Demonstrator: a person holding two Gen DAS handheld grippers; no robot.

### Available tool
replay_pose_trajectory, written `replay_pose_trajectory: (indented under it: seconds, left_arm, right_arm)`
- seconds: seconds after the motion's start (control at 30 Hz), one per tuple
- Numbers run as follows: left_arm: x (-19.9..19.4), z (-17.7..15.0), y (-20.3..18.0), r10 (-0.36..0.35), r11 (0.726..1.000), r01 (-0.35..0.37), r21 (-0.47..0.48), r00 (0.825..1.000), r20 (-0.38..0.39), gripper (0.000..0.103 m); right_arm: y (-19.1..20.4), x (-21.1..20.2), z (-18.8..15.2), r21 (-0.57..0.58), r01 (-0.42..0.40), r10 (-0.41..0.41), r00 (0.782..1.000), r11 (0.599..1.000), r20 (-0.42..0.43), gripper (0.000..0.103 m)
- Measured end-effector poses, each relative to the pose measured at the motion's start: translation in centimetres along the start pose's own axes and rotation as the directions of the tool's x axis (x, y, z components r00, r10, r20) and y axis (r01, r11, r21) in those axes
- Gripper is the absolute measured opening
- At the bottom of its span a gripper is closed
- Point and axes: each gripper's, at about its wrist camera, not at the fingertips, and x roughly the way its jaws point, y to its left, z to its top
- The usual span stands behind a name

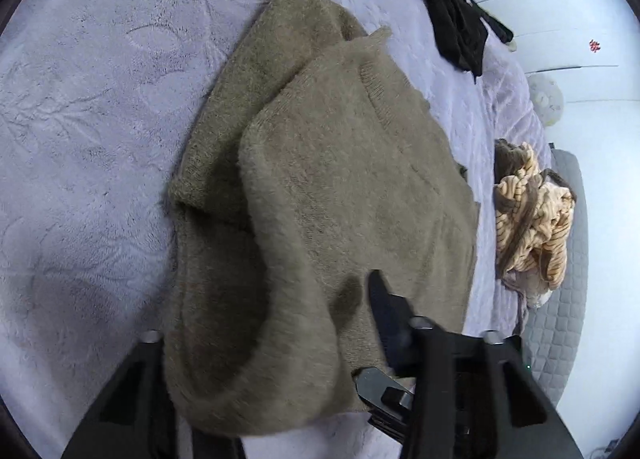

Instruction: Fold small clothes

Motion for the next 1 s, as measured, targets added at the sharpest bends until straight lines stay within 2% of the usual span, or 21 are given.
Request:
replay_pose_trajectory:
  seconds: [0.07, 0.1, 0.13, 0.2, 0.27, 0.4, 0.43, 0.47, 0.53, 0.63, 0.77, 0.9, 1.0]
  left_arm:
    - [0.4, 0.1, -0.1, 0.043, 0.999, -0.044, 0.014, 0.999, 0.005, 0.021]
    - [0.4, 0.0, -0.3, 0.059, 0.998, -0.059, 0.032, 0.998, 0.013, 0.012]
    - [0.4, 0.0, -0.8, 0.080, 0.995, -0.081, 0.063, 0.997, 0.020, 0.012]
    - [0.3, -0.2, -1.6, 0.118, 0.986, -0.121, 0.118, 0.992, 0.036, 0.012]
    - [0.3, -0.4, -2.5, 0.151, 0.974, -0.157, 0.164, 0.987, 0.048, 0.012]
    - [0.5, -0.1, -3.0, 0.183, 0.960, -0.191, 0.207, 0.982, 0.054, 0.012]
    - [0.5, 0.0, -2.9, 0.185, 0.959, -0.192, 0.210, 0.981, 0.053, 0.012]
    - [0.5, 0.0, -2.9, 0.187, 0.957, -0.194, 0.215, 0.981, 0.053, 0.012]
    - [0.6, -0.1, -3.0, 0.192, 0.953, -0.200, 0.228, 0.980, 0.057, 0.012]
    - [0.6, -0.3, -3.3, 0.208, 0.937, -0.220, 0.271, 0.975, 0.072, 0.012]
    - [0.3, -0.6, -3.6, 0.218, 0.916, -0.235, 0.326, 0.972, 0.089, 0.012]
    - [0.2, -0.6, -3.7, 0.222, 0.906, -0.240, 0.347, 0.971, 0.093, 0.012]
    - [0.3, -1.2, -4.4, 0.245, 0.873, -0.274, 0.403, 0.962, 0.123, 0.012]
  right_arm:
    - [0.1, 0.1, 0.0, -0.023, 0.038, -0.038, 0.999, 0.999, -0.032, 0.010]
    - [0.0, 0.1, 0.0, -0.034, 0.068, -0.070, 0.996, 0.997, -0.059, 0.010]
    - [0.1, -0.1, -0.1, -0.044, 0.095, -0.099, 0.992, 0.994, -0.078, 0.013]
    - [0.6, -0.7, -0.2, -0.086, 0.170, -0.178, 0.979, 0.982, -0.104, 0.014]
    - [1.4, -2.0, -0.1, -0.152, 0.254, -0.272, 0.956, 0.955, -0.109, 0.014]
    - [3.6, -4.5, 1.1, -0.252, 0.365, -0.392, 0.918, 0.896, -0.063, 0.017]
    - [4.2, -5.1, 1.5, -0.271, 0.382, -0.409, 0.912, 0.883, -0.046, 0.025]
    - [4.9, -5.6, 2.1, -0.290, 0.401, -0.426, 0.904, 0.869, -0.024, 0.043]
    - [5.9, -6.4, 3.2, -0.328, 0.418, -0.442, 0.897, 0.847, 0.002, 0.066]
    - [9.4, -5.4, 4.7, -0.409, 0.431, -0.466, 0.885, 0.804, 0.016, 0.066]
    - [13.0, -2.7, 6.2, -0.499, 0.468, -0.529, 0.848, 0.729, 0.023, 0.066]
    - [15.4, -0.3, 7.2, -0.548, 0.470, -0.561, 0.828, 0.691, 0.003, 0.066]
    - [16.7, 2.1, 7.7, -0.583, 0.465, -0.588, 0.809, 0.666, -0.027, 0.066]
